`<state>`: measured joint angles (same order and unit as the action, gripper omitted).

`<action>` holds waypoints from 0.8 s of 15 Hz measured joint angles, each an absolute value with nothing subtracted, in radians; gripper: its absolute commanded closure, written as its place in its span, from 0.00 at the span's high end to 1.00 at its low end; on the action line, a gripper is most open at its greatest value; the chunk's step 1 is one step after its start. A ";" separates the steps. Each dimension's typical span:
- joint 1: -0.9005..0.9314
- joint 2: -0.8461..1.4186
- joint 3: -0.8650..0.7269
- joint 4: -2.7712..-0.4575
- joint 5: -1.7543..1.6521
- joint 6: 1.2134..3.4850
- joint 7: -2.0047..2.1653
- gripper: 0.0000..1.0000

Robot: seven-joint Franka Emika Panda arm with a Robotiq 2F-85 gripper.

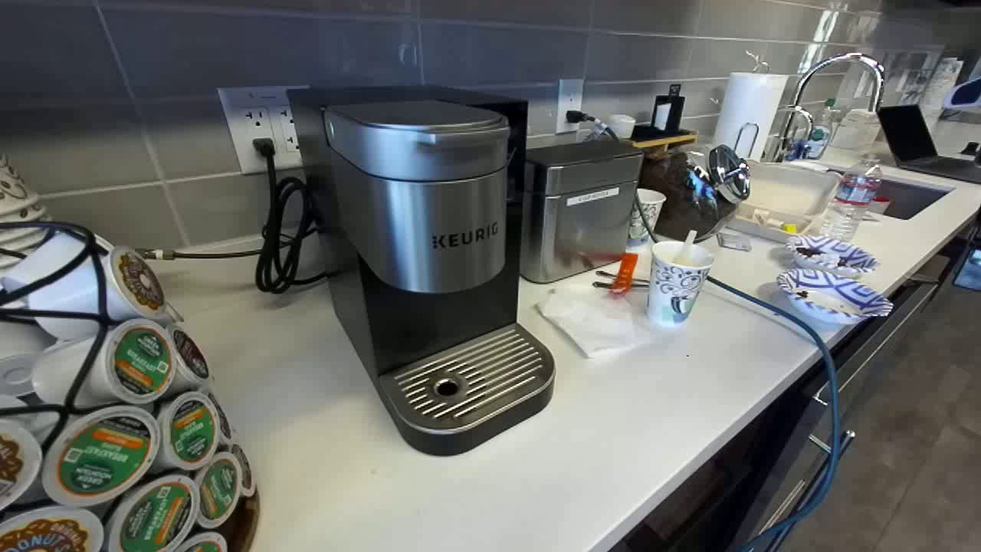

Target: Pour the contents in the bowl to the left into the bowl to the right

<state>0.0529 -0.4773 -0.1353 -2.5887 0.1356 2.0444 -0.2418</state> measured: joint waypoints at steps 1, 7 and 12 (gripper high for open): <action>0.053 -0.477 -0.135 -2.589 0.136 2.044 -0.242 1.00; 0.052 -0.477 -0.134 -2.589 0.136 2.044 -0.242 1.00; -0.035 -0.444 -0.232 -2.528 0.189 2.044 -0.235 1.00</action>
